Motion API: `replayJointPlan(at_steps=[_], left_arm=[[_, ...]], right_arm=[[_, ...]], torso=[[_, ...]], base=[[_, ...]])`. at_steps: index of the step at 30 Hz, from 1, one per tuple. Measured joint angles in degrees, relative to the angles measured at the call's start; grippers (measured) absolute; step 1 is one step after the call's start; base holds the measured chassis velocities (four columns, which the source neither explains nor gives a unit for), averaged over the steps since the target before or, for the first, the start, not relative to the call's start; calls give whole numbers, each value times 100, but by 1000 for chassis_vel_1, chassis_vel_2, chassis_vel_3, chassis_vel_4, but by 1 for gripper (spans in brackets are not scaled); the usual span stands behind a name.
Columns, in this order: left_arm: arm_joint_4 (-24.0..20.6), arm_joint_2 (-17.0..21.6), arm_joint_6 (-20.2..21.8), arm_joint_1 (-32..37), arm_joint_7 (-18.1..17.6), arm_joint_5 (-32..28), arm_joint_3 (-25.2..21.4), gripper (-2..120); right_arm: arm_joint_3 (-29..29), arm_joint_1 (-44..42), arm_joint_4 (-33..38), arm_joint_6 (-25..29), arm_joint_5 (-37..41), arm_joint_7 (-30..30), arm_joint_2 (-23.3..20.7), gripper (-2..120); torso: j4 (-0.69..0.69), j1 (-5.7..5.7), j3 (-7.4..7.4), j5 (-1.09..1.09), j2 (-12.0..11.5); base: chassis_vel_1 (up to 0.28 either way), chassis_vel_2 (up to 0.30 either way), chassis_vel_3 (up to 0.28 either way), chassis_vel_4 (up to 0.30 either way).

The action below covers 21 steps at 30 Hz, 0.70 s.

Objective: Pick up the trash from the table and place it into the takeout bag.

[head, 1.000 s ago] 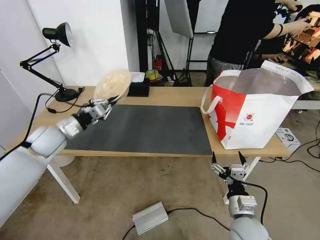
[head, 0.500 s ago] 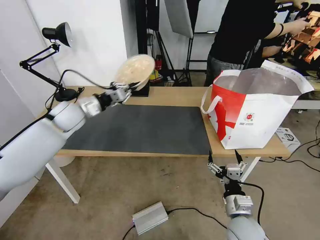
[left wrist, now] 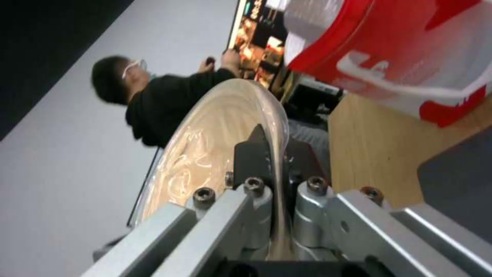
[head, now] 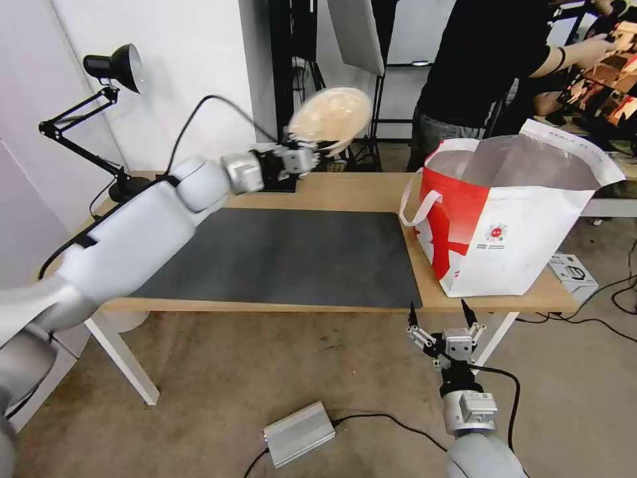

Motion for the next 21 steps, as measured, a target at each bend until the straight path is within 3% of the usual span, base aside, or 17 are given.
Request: replayJointPlan(at_steps=[12, 21], left_arm=[[847, -1413, -31, -403, 93, 574, 296, 0], [1128, -1901, -36, -456, 167, 908, 202, 0]], right_arm=[[105, -212, 124, 29, -169, -5, 174, 100], [77, -234, 77, 46, -182, -10, 170, 99]], torso=[[-4, 0, -1, 1, 1], [-2, 0, 0, 0, 1]], base=[[0, 0, 0, 0], [0, 0, 0, 0]])
